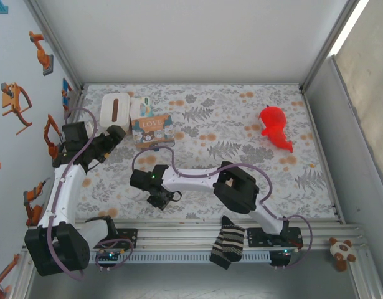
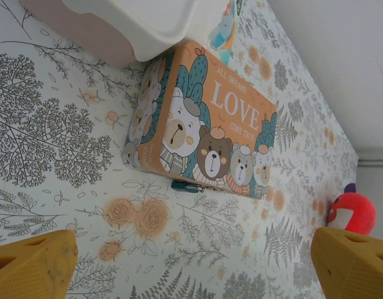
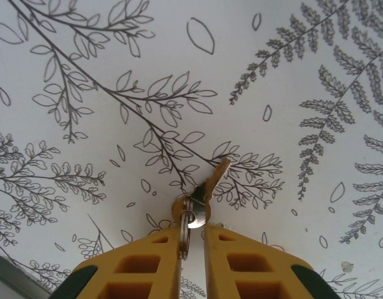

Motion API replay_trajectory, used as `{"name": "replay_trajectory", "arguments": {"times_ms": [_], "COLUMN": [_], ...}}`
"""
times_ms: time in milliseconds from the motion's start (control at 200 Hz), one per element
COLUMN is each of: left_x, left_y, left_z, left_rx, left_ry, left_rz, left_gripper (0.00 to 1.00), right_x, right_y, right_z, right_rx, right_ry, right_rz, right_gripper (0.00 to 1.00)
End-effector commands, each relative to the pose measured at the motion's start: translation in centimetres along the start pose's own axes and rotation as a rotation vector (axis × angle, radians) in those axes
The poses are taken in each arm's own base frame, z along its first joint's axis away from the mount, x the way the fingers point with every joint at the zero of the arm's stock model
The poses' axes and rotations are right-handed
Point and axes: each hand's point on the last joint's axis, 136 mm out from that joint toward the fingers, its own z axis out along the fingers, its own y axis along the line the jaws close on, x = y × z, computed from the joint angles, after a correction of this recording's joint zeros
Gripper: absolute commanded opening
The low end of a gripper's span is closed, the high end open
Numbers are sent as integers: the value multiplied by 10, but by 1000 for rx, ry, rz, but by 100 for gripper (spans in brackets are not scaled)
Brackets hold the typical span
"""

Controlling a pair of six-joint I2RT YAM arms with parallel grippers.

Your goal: Unlock the padlock with the key

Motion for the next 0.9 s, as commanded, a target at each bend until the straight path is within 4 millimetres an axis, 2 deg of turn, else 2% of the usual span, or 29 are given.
{"name": "replay_trajectory", "arguments": {"times_ms": [0, 105, 250, 386, 656, 897], "left_x": [-2, 1, 6, 18, 40, 50], "left_y": [-2, -1, -3, -10, -35, -59], "left_z": [-7, -7, -8, -9, 1, 11], "left_rx": [-9, -8, 13, 68, 290, 413], "left_ry": [0, 10, 33, 77, 199, 267], "left_rz": [24, 23, 18, -21, -247, -498], "left_gripper": [96, 96, 96, 96, 96, 96], "right_x": [2, 1, -5, -10, -24, -36], "right_y": [-9, -15, -20, -34, -76, -119], "right_z": [5, 0, -16, -32, -73, -128], "right_rx": [-15, -22, -53, -74, -110, -110], "right_ry": [-18, -41, -117, -208, -449, -706], "right_rz": [48, 59, 76, 111, 217, 298], "right_gripper": [11, 0, 0, 0, 0, 0]}}
